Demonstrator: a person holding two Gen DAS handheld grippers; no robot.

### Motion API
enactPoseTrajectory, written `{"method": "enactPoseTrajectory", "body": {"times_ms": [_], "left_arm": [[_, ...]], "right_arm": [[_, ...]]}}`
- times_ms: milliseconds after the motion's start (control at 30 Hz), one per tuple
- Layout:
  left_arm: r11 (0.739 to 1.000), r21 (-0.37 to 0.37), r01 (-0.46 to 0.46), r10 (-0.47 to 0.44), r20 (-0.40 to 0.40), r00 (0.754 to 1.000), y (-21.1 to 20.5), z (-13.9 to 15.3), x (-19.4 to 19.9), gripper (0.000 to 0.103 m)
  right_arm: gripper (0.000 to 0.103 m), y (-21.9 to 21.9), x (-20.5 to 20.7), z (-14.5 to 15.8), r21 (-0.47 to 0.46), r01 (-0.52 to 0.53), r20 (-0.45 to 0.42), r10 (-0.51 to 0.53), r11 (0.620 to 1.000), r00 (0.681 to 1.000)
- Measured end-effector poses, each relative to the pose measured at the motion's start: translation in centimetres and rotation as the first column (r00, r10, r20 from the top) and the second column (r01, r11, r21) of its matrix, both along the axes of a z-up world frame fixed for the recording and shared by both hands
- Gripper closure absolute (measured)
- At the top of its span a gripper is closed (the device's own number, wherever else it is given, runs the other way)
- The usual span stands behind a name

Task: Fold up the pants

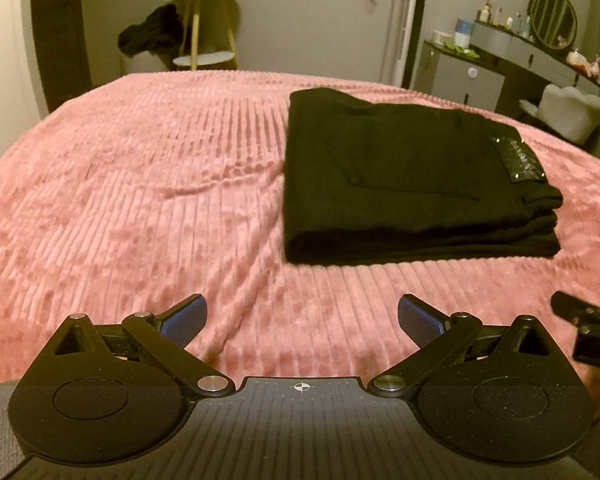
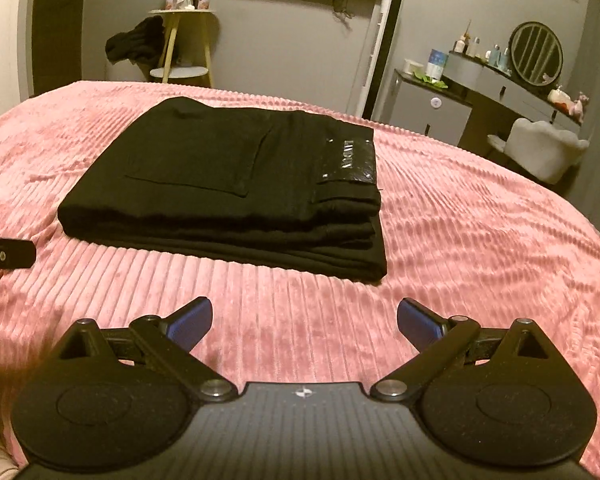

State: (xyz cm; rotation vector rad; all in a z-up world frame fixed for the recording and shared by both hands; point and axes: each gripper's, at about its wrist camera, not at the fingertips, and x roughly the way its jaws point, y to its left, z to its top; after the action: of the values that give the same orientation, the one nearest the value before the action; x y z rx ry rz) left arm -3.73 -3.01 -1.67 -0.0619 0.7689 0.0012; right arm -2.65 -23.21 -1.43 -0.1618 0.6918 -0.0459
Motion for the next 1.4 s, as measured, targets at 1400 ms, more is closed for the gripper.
{"method": "enactPoseTrajectory", "body": {"times_ms": [1400], "left_arm": [[0.998, 0.031, 0.058, -0.057, -0.036, 0.998, -1.3, -1.1, 0.5, 0.000]], "right_arm": [[0.004, -0.1, -0.3, 0.2, 0.053, 0.014, 0.042, -0.016, 0.998, 0.999]]}}
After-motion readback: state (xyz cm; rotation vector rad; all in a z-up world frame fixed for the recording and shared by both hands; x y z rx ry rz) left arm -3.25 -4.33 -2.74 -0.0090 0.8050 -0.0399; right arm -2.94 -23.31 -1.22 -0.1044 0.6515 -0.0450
